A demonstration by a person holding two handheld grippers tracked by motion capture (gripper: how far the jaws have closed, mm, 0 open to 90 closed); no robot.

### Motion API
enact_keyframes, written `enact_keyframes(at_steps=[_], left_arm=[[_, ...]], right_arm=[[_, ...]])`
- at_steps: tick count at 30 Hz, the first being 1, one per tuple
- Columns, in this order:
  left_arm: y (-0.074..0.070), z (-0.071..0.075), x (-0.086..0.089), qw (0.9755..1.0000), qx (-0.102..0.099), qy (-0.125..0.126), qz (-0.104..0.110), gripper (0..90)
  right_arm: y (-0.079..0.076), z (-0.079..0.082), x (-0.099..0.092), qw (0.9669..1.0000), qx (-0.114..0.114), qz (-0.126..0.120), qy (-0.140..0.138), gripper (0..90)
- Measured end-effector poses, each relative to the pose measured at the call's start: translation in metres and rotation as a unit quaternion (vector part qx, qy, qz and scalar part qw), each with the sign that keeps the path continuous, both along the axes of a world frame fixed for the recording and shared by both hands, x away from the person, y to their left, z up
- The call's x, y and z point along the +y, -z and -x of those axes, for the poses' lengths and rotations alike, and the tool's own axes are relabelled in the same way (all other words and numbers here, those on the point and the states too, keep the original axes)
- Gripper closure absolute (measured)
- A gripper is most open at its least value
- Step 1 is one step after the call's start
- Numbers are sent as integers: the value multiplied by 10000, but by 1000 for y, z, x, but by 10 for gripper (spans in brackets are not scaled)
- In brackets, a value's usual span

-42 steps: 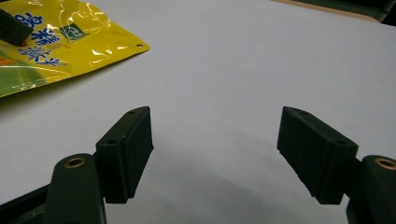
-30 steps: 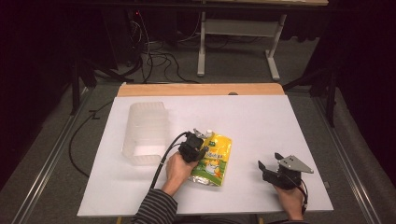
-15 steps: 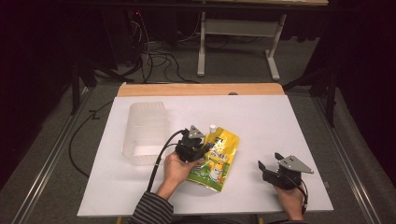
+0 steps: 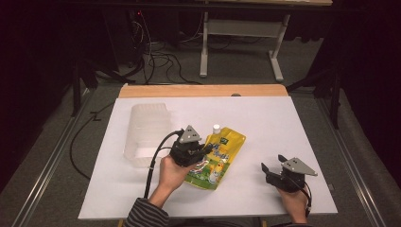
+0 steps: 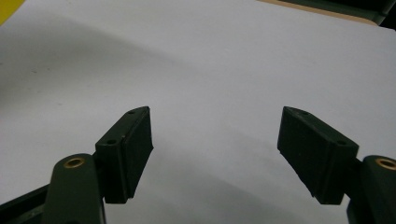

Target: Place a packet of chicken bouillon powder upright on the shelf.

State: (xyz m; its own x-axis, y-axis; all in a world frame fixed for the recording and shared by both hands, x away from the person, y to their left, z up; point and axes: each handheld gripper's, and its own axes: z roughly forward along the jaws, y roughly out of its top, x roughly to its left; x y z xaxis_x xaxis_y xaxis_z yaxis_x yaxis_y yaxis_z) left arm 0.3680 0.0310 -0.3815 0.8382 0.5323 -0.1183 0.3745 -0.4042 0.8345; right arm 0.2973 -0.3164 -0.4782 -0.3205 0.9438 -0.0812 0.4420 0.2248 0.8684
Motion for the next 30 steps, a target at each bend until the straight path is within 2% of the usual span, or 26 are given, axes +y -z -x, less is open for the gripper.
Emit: enact_keyframes(at_steps=[5, 10, 30], left_arm=[[-6, 1, 10, 9997, 45, 57, 225, 850], [-10, 0, 19, 9993, 70, 20, 359, 853], [-27, 3, 49, 9976, -184, -269, 607, 844]], right_arm=[[0, 0, 0, 10000, 7, 12, 11, 267], [0, 0, 0, 10000, 5, 31, 2, 267], [0, 0, 0, 10000, 3, 39, 2, 268]])
